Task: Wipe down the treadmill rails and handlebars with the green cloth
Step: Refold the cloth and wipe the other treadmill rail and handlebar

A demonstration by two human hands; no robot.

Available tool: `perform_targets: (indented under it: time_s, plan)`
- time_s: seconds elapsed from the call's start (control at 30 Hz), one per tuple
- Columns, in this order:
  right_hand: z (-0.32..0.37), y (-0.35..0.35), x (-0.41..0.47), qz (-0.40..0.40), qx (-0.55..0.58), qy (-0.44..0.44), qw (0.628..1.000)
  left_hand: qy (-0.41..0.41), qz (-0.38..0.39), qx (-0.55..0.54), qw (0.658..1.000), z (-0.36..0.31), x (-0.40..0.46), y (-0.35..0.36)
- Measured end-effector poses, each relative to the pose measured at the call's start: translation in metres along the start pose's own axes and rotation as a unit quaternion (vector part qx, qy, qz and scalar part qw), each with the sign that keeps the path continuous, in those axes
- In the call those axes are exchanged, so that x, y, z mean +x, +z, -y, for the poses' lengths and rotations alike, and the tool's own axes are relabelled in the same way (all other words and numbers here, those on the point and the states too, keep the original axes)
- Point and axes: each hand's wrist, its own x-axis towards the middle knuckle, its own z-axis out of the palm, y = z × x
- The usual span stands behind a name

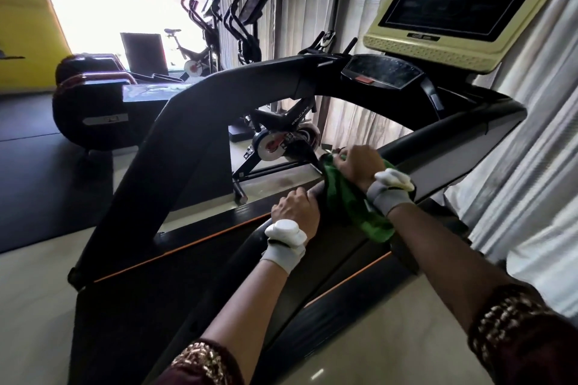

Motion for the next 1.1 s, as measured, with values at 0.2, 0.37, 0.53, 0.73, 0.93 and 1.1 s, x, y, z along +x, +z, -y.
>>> perform_targets:
  time_s: [0.2,0.37,0.53,0.73,0.93,1.1]
  plan:
    - [0.049,0.024,-0.026,-0.047,-0.047,0.011,0.998,0.009,0.070,-0.021,0.997,0.025,-0.011,-0.020]
    - [0.062,0.024,-0.033,-0.056,-0.009,0.030,0.998,-0.025,0.145,-0.107,0.983,0.019,-0.004,-0.040]
    - [0.069,0.011,-0.028,-0.097,0.092,0.086,0.987,-0.065,0.085,-0.201,0.974,0.009,-0.004,-0.055]
    - [0.109,-0.004,-0.013,-0.086,0.187,0.081,0.975,-0.060,0.035,-0.171,0.983,0.024,0.018,-0.097]
    - [0.182,0.000,0.008,-0.044,0.259,0.043,0.964,-0.144,-0.064,-0.090,0.983,0.082,0.036,-0.139]
    - [0.264,0.014,-0.002,0.031,0.323,-0.039,0.945,-0.230,-0.158,-0.095,0.956,0.143,0.019,-0.191]
